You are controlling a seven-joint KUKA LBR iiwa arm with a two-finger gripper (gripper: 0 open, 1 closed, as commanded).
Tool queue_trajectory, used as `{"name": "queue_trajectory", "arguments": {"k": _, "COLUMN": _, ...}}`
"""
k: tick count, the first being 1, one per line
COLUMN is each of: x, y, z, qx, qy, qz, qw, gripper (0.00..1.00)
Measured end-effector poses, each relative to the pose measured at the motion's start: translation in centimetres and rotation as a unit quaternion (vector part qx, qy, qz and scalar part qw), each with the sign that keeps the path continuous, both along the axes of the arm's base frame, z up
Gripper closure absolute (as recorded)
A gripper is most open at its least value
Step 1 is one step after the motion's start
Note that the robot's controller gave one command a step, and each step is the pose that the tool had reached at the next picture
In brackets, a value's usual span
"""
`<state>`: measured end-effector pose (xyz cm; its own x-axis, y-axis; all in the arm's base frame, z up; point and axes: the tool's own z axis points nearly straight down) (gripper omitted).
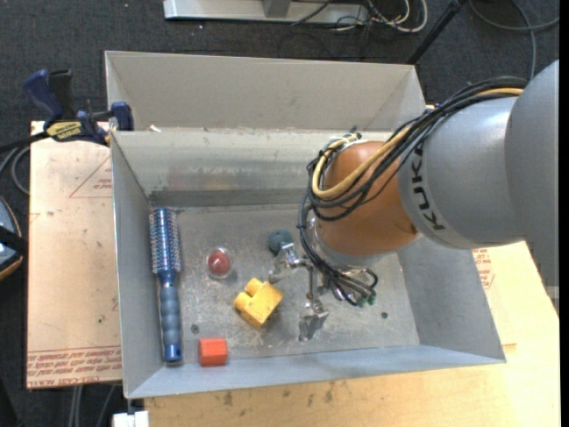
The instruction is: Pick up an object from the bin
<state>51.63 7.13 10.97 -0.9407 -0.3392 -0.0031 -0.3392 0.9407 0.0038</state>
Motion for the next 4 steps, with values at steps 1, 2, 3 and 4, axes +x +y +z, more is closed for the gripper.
{"name": "queue_trajectory", "arguments": {"k": 1, "x": -1.1, "y": 8.6, "z": -2.0, "qx": 0.0, "qy": 0.0006, "qz": 0.091, "qw": 0.9959, "gripper": 0.0}}
{"name": "queue_trajectory", "arguments": {"k": 2, "x": -1.1, "y": 8.3, "z": -2.0, "qx": -0.002, "qy": 0.0004, "qz": 0.088, "qw": 0.9961, "gripper": 1.0}}
{"name": "queue_trajectory", "arguments": {"k": 3, "x": -1.1, "y": 8.3, "z": -2.0, "qx": -0.002, "qy": 0.0003, "qz": 0.088, "qw": 0.9961, "gripper": 0.0}}
{"name": "queue_trajectory", "arguments": {"k": 4, "x": -0.5, "y": 2.6, "z": -3.1, "qx": 0.0, "qy": -0.005, "qz": 0.228, "qw": 0.9737, "gripper": 0.0}}
